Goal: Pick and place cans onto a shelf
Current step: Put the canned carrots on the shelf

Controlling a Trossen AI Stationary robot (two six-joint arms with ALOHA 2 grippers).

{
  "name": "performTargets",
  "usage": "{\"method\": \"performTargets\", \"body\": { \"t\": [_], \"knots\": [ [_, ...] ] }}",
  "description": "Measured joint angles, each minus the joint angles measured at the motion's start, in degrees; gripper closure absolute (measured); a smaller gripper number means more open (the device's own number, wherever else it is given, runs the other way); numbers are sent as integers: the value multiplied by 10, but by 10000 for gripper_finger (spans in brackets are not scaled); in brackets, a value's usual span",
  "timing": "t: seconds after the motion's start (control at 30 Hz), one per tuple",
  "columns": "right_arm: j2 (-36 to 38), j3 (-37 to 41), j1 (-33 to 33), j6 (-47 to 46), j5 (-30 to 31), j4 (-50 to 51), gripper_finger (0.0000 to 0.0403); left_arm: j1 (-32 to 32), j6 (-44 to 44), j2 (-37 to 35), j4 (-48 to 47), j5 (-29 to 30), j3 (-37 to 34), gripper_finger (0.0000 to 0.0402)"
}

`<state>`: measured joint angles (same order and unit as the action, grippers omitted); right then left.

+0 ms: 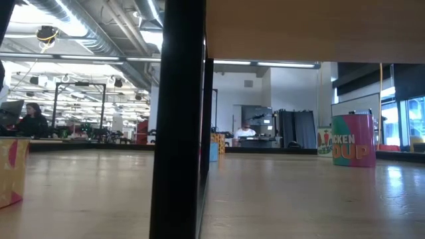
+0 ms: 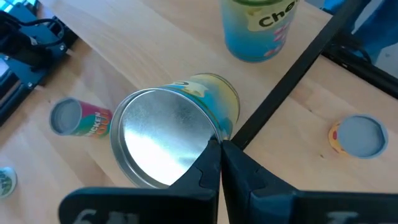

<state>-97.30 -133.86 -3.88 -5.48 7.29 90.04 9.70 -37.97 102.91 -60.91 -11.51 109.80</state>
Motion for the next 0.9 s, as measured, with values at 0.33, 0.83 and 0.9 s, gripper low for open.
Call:
{"method": "performTargets", "body": {
  "t": [0.33,0.83,0.9],
  "knots": [
    [0,0,0,2,0,0,400,5,2,0,-1,18,0,401],
    [0,0,0,0,0,0,400,29,1,0,-7,44,0,401],
    [0,0,0,0,0,0,400,29,2,0,-7,45,0,401]
  ]
}}
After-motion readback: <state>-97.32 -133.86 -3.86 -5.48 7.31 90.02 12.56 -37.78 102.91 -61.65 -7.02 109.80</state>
